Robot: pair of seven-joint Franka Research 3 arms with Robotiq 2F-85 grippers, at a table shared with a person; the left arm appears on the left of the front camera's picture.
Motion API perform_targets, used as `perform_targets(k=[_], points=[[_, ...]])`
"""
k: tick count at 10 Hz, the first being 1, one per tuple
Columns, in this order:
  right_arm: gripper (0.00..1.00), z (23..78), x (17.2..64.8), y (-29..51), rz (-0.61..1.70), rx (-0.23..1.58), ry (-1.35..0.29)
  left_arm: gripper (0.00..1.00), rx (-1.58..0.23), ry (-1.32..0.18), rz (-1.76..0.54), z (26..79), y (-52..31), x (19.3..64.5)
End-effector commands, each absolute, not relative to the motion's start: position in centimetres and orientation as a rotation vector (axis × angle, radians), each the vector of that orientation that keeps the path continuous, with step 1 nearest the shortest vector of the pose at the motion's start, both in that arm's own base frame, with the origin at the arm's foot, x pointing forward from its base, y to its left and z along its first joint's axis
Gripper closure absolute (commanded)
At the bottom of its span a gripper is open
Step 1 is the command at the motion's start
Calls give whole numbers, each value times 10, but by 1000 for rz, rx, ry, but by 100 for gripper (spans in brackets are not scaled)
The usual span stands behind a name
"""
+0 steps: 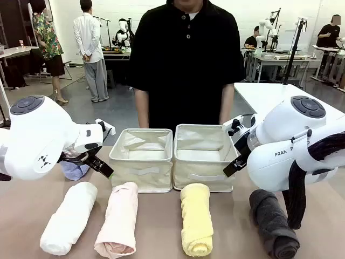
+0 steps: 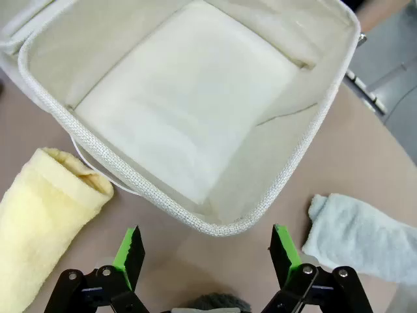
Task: Sort the towels based on their folding style.
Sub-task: Pick up one triangle-folded towel and place it in the left Fabric basket.
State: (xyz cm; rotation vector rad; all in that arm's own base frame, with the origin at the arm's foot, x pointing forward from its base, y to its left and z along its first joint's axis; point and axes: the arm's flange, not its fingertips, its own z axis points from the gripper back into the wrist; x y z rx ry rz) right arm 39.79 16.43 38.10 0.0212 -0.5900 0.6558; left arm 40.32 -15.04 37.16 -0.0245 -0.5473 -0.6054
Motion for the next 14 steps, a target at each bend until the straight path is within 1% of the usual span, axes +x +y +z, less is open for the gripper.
perform_targets(k=[1, 13, 14], points=[[0, 382, 398, 164, 656, 21, -594, 0, -24, -548, -606, 372, -150, 403], [0, 381, 398, 165, 656, 21, -590, 0, -25, -547, -605, 372, -151, 403], [0, 424, 384, 175, 679, -65, -638, 0, 5, -541, -640, 413, -152, 406]])
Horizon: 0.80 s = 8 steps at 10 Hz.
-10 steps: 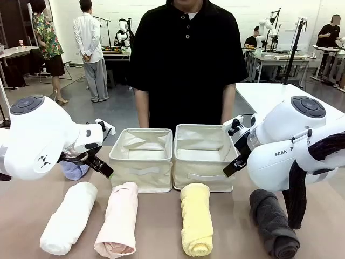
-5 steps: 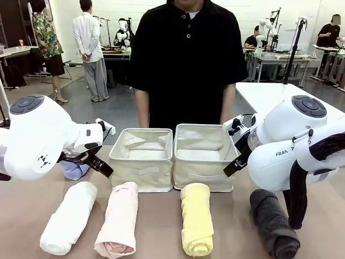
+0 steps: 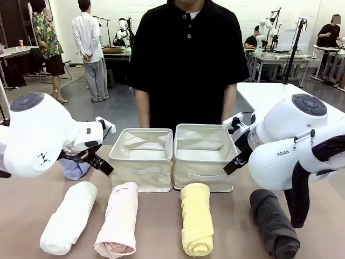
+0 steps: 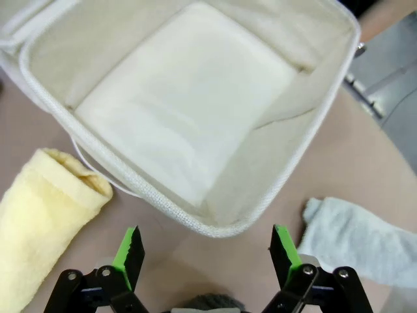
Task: Sort the towels based on their folding style.
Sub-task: Pick up one triangle-folded towel and place it in the left Fabric basket.
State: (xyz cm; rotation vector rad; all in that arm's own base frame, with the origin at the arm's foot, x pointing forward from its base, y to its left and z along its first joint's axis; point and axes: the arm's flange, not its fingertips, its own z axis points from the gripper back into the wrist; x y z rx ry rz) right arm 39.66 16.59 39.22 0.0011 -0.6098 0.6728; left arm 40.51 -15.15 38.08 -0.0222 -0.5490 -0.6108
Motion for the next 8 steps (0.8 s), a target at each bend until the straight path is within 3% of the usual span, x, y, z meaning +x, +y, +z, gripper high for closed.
perform_targets(k=[1, 3, 5, 7, 8], points=[[0, 481, 365, 182, 698, -134, -688, 0, 76, -563, -659, 463, -150, 403], [0, 582, 347, 180, 626, -208, -694, 0, 147, -565, -738, 568, -151, 399], [0, 662, 332, 178, 567, -222, -688, 0, 210, -546, -757, 639, -157, 383], [0, 691, 316, 179, 524, -295, -749, 0, 251, -633, -721, 673, -155, 363], [0, 686, 305, 168, 578, -211, -732, 0, 186, -584, -735, 665, -152, 363]])
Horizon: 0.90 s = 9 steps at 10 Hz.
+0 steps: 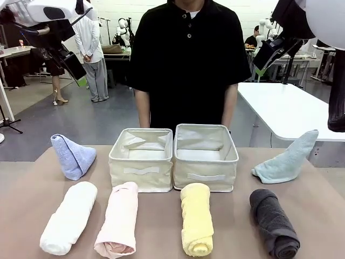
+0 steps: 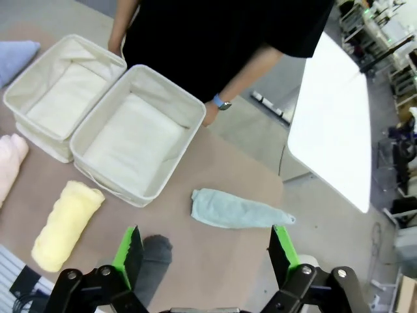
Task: Sort the towels based on their folding style.
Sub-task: Pick up one triangle-folded towel and place it in the left Fabric basket.
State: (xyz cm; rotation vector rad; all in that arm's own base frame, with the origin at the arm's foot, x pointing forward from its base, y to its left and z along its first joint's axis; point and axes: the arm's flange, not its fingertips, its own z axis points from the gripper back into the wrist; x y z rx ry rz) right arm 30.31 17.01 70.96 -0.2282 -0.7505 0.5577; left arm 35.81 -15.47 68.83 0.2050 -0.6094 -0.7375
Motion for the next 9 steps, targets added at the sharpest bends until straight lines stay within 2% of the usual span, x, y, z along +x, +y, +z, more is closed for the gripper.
perform_targets(k=[1, 4, 5, 7, 8, 9], points=[[0, 686, 305, 168, 578, -211, -732, 0, 186, -584, -735, 665, -152, 363], [0, 696, 305, 171, 569, -223, -727, 0, 201, -580, -739, 672, -154, 362], [0, 703, 296, 136, 713, -127, -627, 0, 49, -527, -869, 682, -124, 353], [0, 721, 280, 58, 813, 187, -777, 0, -235, -666, -1040, 713, -60, 329], [0, 725, 275, 20, 841, 350, -842, 0, -343, -714, -1041, 722, -33, 322], [0, 729, 266, -10, 780, 405, -910, 0, -364, -755, -986, 729, -10, 315]])
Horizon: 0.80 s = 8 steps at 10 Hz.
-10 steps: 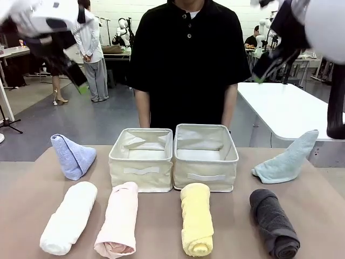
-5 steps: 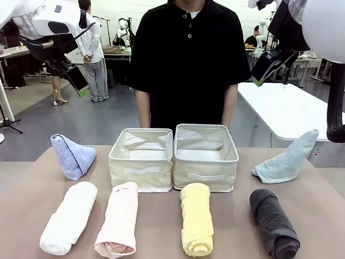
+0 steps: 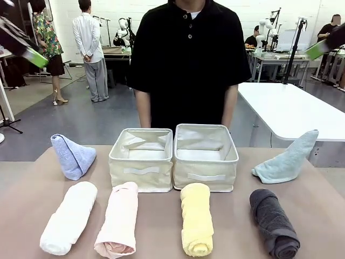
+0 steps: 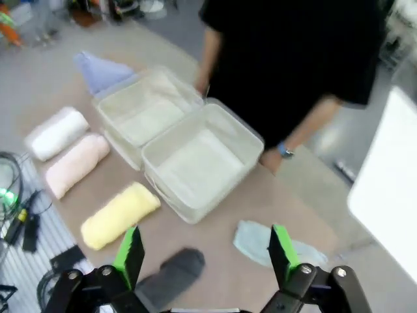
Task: Sort the towels based on their folding style.
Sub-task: Pick up one triangle-folded towel and place it in the left Fabric basket.
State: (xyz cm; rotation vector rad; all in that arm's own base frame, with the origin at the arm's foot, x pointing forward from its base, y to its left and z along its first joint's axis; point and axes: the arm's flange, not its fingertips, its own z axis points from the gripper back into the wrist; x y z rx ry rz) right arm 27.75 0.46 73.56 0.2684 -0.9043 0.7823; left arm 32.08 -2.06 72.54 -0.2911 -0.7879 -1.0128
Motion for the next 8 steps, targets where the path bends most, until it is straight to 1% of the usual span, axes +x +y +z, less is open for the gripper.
perform_targets(k=[1, 2, 4, 5, 6, 8], points=[[0, 735, 250, -29, 732, 404, -962, 0, -338, -776, -924, 737, 5, 304], [0, 742, 229, -45, 715, 405, -1005, 0, -285, -791, -838, 745, 17, 289], [0, 746, 203, -70, 668, 407, -1053, 0, -258, -809, -712, 752, 37, 270], [0, 744, 193, -80, 675, 403, -1012, 0, -260, -790, -661, 752, 47, 264], [0, 743, 186, -89, 661, 406, -952, 0, -272, -731, -621, 750, 57, 260], [0, 739, 182, -100, 625, 404, -917, 0, -281, -704, -574, 746, 67, 257]])
